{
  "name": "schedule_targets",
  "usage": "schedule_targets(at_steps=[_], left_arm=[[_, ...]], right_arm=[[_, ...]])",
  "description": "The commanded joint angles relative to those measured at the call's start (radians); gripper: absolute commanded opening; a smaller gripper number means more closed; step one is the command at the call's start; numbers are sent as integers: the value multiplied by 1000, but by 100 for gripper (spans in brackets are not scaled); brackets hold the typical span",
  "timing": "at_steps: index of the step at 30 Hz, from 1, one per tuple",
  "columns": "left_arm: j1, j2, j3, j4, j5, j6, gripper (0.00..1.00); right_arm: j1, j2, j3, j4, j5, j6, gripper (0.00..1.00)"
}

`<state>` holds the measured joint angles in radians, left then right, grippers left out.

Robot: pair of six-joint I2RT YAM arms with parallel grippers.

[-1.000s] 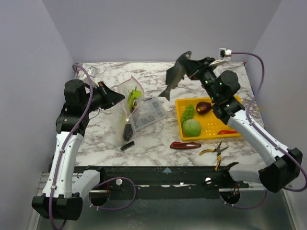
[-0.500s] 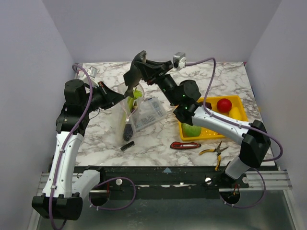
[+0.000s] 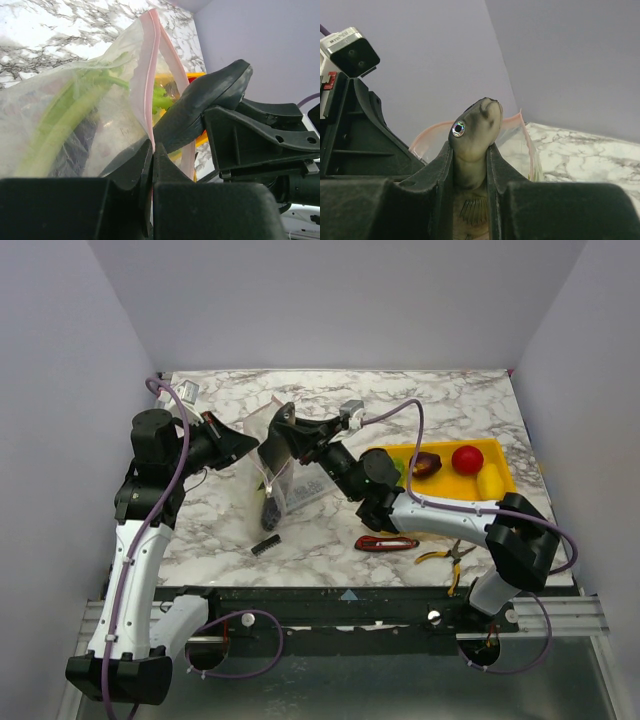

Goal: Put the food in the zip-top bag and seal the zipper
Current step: Place the fake fish in the zipper food storage bag.

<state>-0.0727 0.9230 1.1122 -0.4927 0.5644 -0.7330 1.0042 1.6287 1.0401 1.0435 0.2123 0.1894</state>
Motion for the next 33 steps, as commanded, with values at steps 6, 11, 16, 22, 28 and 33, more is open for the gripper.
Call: schedule_targets(at_steps=[6, 11, 16, 22, 28, 33], left_arm=[[-2, -17, -8, 55, -20, -12, 0], [-3, -22, -4, 45, -27, -5, 0], [-3, -19, -5, 41, -28, 4, 0], [-3, -28, -2, 32, -28, 11, 0], [-2, -33, -3, 28, -24, 17, 0], [-2, -33, 4, 21, -22, 25, 0]], right_arm=[[15, 5, 28, -187, 28, 253, 37], [15, -22, 88, -449, 102, 330, 77], [14, -40, 240, -691, 109, 287, 82], [4, -69, 358, -928, 158, 273, 71], [-14, -161, 379, -1134, 247, 228, 71], [-70, -327, 242, -1245, 347, 195, 75]])
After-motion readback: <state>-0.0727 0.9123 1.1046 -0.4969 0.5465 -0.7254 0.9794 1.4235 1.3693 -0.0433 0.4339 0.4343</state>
